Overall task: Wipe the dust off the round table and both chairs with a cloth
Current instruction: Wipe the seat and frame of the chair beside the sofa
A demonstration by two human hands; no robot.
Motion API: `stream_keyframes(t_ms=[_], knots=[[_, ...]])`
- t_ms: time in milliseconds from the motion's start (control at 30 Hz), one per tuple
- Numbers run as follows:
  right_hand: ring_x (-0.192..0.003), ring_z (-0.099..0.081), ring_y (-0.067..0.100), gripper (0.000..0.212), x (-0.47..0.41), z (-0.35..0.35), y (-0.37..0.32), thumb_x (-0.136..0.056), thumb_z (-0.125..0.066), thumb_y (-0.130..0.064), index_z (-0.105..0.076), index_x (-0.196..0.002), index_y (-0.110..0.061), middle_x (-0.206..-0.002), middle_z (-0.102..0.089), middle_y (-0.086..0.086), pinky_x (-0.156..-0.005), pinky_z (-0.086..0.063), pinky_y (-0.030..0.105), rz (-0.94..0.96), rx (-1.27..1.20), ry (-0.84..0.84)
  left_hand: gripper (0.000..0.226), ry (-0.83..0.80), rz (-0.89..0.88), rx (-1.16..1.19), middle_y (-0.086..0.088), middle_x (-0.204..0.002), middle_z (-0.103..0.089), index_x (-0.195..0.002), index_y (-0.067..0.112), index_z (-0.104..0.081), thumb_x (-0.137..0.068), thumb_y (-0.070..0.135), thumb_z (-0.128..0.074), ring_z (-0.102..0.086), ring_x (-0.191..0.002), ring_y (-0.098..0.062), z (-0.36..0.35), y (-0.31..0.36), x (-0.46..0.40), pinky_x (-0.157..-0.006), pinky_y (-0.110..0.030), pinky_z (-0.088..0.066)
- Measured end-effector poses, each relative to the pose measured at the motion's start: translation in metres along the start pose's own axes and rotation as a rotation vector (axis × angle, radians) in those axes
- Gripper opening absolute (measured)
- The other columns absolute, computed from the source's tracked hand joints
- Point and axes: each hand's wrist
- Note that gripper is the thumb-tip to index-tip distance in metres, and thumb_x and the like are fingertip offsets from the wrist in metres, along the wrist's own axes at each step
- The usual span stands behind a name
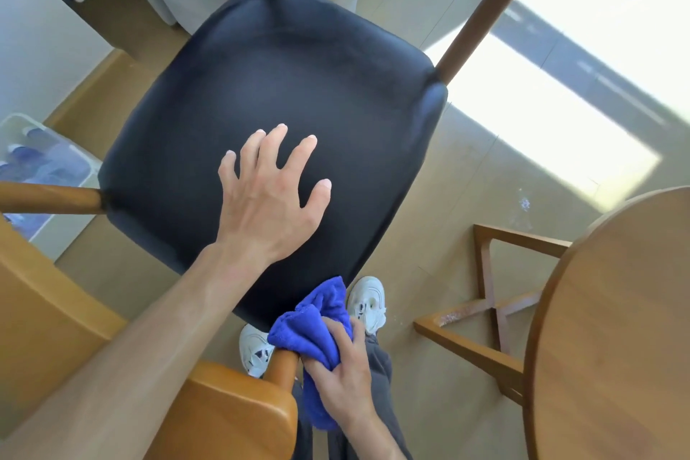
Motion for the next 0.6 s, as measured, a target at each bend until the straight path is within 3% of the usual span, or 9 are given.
stream_keyframes(t_ms=[100,233,367,600], knots=[[-0.099,-0.050,0.001,0.033,-0.008,0.022,-0.011,-0.074,-0.064,-0.019,-0.063,-0.102,-0.035,-0.103,-0.046,-0.012,-0.081,-0.040,0.009,0.170,0.142,-0.149,0.065,0.002,0.017,0.011,-0.006,-0.155,-0.025,-0.145,0.028,-0.037,-0.085,0.054,-0.031,-0.016,-0.144,-0.026,0.003,0.000,-0.001,-0.113,-0.053,-0.013],[-0.090,-0.048,0.023,0.037,-0.046,0.016,-0.042,-0.064,-0.060,-0.021,-0.064,-0.101,-0.029,-0.108,-0.052,0.002,-0.077,-0.041,0.033,0.500,0.518,-0.280,0.064,0.019,0.035,0.009,-0.007,-0.154,-0.028,-0.143,0.027,-0.041,-0.085,0.053,-0.033,-0.020,-0.143,-0.028,0.005,-0.003,-0.002,-0.112,-0.054,-0.017],[-0.079,-0.048,0.023,0.031,-0.075,0.005,-0.064,-0.059,-0.059,-0.026,-0.062,-0.089,-0.032,-0.101,-0.056,0.000,-0.068,-0.044,0.034,0.728,0.962,-0.362,0.068,0.035,0.044,-0.003,-0.009,-0.152,-0.034,-0.141,0.024,-0.046,-0.084,0.056,-0.026,-0.026,-0.141,-0.030,0.010,-0.007,-0.003,-0.110,-0.057,-0.022],[-0.073,-0.047,0.025,0.038,-0.117,0.049,-0.061,-0.054,-0.057,-0.010,-0.064,-0.088,-0.027,-0.096,-0.056,0.002,-0.065,-0.046,0.034,0.611,0.789,-0.075,0.070,0.044,0.095,0.003,-0.009,-0.151,-0.035,-0.141,0.024,-0.047,-0.083,0.056,-0.023,-0.027,-0.141,-0.030,0.015,-0.020,-0.017,-0.110,-0.056,-0.022]])
Point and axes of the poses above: each hand's wrist, its own x-axis away from the middle knuckle, its own z-axis out of the back of the hand, y = z × x
